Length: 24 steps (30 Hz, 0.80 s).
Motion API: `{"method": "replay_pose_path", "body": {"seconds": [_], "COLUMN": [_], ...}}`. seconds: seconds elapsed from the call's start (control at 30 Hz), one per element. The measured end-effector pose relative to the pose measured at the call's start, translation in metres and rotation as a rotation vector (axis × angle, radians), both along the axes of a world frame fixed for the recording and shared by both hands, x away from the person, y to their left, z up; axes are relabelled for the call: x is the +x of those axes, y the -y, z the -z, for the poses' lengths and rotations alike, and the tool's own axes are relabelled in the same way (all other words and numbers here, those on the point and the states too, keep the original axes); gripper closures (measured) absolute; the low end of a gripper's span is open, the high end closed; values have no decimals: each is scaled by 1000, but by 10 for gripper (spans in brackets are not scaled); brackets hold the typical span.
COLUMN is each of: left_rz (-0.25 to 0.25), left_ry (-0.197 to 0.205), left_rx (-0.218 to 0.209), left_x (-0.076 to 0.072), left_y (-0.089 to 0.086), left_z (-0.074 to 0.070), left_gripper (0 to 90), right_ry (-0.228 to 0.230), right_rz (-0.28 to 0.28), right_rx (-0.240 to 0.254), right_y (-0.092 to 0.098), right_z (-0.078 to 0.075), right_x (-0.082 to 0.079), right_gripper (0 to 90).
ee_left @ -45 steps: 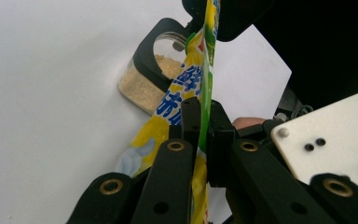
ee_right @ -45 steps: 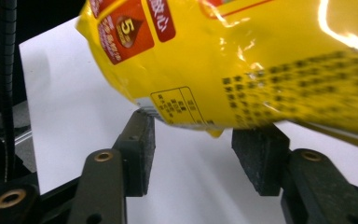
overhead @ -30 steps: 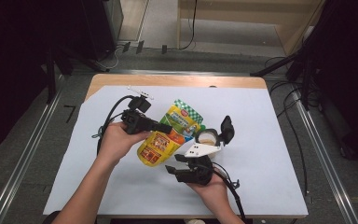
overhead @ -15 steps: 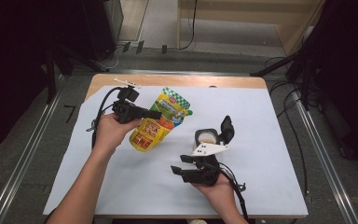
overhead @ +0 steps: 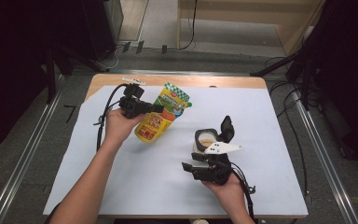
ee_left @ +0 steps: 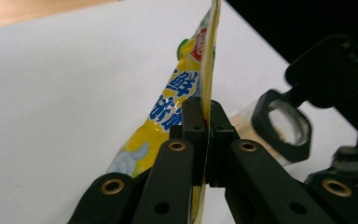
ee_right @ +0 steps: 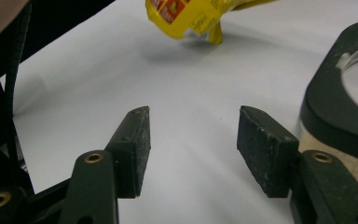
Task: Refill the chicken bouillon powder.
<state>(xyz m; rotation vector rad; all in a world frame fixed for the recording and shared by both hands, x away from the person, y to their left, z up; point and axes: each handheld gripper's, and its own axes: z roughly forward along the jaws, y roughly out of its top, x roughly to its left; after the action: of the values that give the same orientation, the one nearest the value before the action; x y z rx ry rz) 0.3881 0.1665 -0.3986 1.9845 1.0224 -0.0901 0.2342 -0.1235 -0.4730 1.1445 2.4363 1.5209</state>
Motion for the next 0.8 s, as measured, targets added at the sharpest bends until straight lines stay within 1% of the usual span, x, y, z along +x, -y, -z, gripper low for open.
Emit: {"method": "replay_pose_path", "body": {"seconds": [0.03,0.13,0.17,0.2,0.27,0.3,0.33,0.37,0.43,0.47,0.5,0.57,0.67,0.7,0.8], "left_rz": [-5,-3,4,4,6,6,12,12,13,11,11,1,-12,-8,4], "left_ry": [-1,13,23,23,31,31,44,44,55,64,64,67,69,72,88], "left_rx": [-14,-11,3,3,17,17,34,34,49,62,62,64,62,60,75], "left_x": [-1,-5,-8,-8,-14,-14,-20,-20,-27,-33,-33,-39,-46,-49,-57], "left_y": [-2,-4,-7,-7,-11,-11,-14,-14,-17,-21,-21,-27,-35,-37,-44], "left_z": [0,1,1,1,1,1,1,1,1,1,1,3,5,6,7], "left_gripper": [900,900,900,900,900,900,899,898,894,892,889,881,878,875,869], "right_ry": [2,6,9,9,19,19,23,27,29,31,31,40,39,39,38], "right_rz": [5,7,8,8,4,4,1,0,-2,-1,-1,-2,0,0,-3], "right_rx": [2,9,11,11,13,13,10,11,11,12,12,13,14,14,16], "right_y": [1,4,5,5,6,6,6,7,7,8,8,9,9,9,8], "right_z": [-1,-3,-4,-4,-7,-7,-8,-9,-10,-11,-11,-13,-14,-15,-15], "right_x": [0,2,2,2,3,3,4,5,6,6,6,8,9,9,9], "right_gripper": [458,458,458,458,458,458,458,458,459,459,459,459,459,459,459]}}
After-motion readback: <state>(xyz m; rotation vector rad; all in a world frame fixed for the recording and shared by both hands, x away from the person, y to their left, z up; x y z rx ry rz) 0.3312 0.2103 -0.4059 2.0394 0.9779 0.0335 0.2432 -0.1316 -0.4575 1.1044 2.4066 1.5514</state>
